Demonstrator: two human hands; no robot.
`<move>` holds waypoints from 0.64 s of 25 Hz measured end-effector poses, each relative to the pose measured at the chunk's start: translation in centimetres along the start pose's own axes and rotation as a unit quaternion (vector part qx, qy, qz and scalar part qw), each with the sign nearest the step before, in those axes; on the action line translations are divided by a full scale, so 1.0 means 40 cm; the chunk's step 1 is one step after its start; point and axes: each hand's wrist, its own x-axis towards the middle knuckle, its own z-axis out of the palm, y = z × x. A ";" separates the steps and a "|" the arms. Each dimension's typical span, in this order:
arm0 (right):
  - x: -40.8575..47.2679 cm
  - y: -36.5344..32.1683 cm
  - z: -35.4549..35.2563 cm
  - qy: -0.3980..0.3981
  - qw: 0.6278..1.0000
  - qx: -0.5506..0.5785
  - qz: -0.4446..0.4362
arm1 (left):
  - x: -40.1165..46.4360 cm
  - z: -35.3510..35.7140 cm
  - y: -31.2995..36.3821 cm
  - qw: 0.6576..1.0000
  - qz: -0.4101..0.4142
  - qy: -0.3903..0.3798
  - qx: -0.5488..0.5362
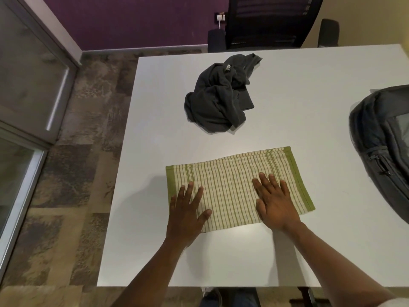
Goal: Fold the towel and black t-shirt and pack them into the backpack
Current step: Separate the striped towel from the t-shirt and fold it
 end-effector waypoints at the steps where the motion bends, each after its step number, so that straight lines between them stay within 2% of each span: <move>1: -0.005 -0.022 -0.017 0.009 1.000 0.005 0.028 | -0.007 -0.008 0.009 1.000 -0.007 -0.001 0.001; 4: -0.059 -0.127 -0.028 0.033 0.996 0.041 0.072 | -0.026 -0.023 0.028 1.000 -0.018 0.009 -0.005; 7: -0.124 -0.208 0.016 -0.008 0.997 0.051 0.063 | -0.046 -0.027 0.035 0.999 -0.005 0.035 -0.033; 10: -0.122 -0.193 0.016 -0.048 0.994 0.066 0.075 | -0.056 -0.040 0.024 0.998 -0.023 -0.021 -0.060; 13: -0.101 -0.150 -0.014 -0.054 0.995 0.072 0.049 | -0.058 -0.051 0.015 0.991 -0.030 -0.079 -0.100; 16: -0.097 -0.141 -0.029 -0.073 0.993 0.068 0.058 | -0.066 -0.056 0.018 0.977 -0.016 -0.077 -0.196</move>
